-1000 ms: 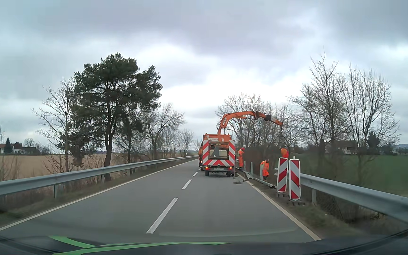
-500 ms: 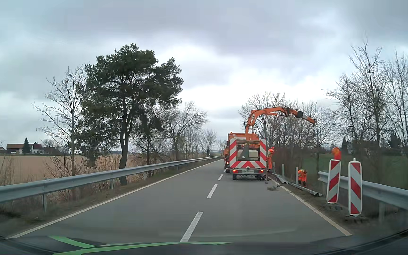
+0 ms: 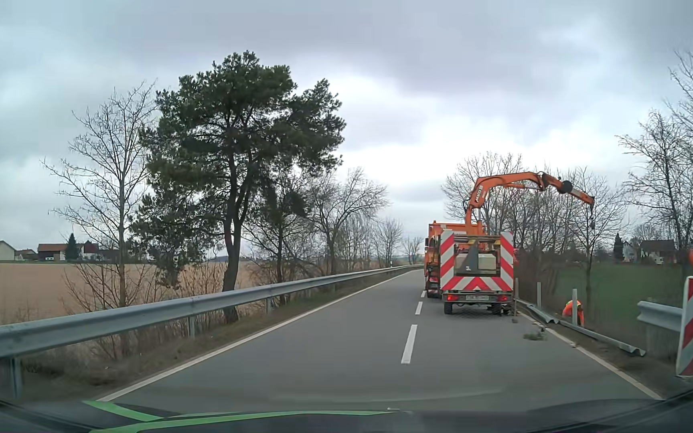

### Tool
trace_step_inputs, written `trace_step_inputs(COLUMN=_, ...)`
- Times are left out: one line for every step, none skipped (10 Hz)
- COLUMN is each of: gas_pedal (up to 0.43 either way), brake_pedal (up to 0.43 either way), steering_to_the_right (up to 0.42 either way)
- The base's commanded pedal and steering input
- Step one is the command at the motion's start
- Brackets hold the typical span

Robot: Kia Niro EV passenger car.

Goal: Follow the waypoints while adhering to traffic rules and regulations

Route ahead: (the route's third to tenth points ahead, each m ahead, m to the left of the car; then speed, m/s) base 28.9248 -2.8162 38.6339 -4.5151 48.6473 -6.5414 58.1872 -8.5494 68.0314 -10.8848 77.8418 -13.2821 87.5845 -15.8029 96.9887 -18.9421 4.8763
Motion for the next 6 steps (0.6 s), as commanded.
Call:
trace_step_inputs(gas_pedal=0.197, brake_pedal=0.0, steering_to_the_right=-0.072)
trace_step_inputs(gas_pedal=0.189, brake_pedal=0.0, steering_to_the_right=-0.055)
trace_step_inputs(gas_pedal=0.169, brake_pedal=0.0, steering_to_the_right=-0.034)
trace_step_inputs(gas_pedal=0.157, brake_pedal=0.0, steering_to_the_right=-0.021)
trace_step_inputs(gas_pedal=0.15, brake_pedal=0.0, steering_to_the_right=-0.006)
trace_step_inputs(gas_pedal=0.15, brake_pedal=0.0, steering_to_the_right=0.004)
